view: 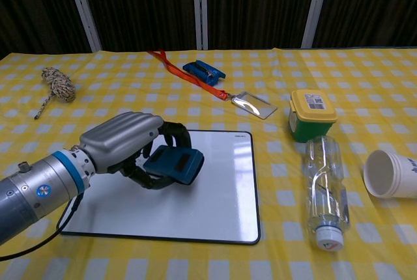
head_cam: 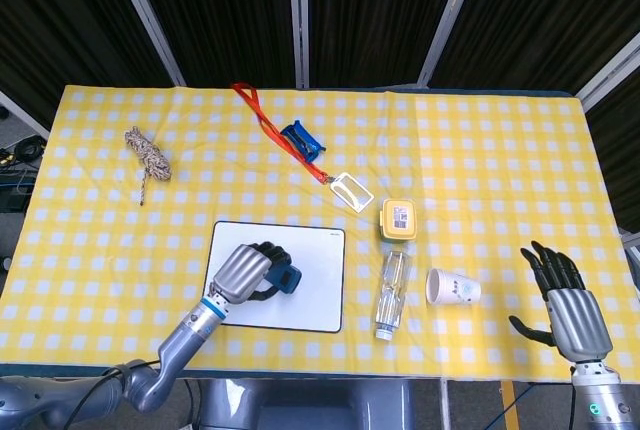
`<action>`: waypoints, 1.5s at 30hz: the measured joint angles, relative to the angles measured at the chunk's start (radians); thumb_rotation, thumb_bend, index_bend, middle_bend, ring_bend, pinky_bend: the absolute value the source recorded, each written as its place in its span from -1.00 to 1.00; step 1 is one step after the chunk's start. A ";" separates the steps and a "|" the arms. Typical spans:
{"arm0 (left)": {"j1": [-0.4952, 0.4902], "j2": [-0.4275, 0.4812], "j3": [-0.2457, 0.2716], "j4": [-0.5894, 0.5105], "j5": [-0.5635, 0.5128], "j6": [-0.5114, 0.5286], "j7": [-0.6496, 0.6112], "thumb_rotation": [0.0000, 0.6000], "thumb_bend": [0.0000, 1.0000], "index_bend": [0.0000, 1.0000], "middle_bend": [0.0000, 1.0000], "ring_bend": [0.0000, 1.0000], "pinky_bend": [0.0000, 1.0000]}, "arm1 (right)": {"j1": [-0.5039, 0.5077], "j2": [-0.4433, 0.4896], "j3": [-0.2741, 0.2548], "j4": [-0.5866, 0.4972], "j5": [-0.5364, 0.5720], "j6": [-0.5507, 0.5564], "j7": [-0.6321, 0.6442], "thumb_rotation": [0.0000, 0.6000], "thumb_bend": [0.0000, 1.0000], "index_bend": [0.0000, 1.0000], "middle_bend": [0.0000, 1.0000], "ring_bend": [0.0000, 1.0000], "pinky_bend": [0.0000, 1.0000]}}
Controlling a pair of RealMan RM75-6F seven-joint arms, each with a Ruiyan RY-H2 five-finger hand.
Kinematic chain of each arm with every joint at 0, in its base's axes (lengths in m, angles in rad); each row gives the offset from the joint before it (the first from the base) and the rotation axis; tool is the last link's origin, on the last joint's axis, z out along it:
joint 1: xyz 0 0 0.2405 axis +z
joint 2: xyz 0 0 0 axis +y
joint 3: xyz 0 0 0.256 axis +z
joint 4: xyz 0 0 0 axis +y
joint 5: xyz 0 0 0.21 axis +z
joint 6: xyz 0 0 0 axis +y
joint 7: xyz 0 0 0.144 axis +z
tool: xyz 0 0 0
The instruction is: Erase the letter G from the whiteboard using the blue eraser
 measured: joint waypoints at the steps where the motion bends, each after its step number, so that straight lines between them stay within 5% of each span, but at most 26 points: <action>1: -0.002 -0.005 0.000 -0.003 0.001 -0.001 0.006 1.00 0.15 0.57 0.19 0.09 0.05 | 0.000 0.000 0.000 0.000 0.000 0.000 0.000 1.00 -0.86 -0.95 -1.00 -1.00 -1.00; 29: -0.002 0.034 -0.048 0.157 -0.069 -0.017 -0.030 1.00 0.15 0.57 0.19 0.09 0.05 | 0.001 -0.011 -0.007 0.002 -0.007 -0.005 -0.019 1.00 -0.86 -0.95 -1.00 -1.00 -1.00; 45: -0.018 -0.042 -0.020 0.062 -0.034 -0.004 0.012 1.00 0.15 0.57 0.19 0.09 0.05 | 0.001 -0.006 -0.005 0.002 -0.006 -0.002 -0.005 1.00 -0.86 -0.95 -1.00 -1.00 -1.00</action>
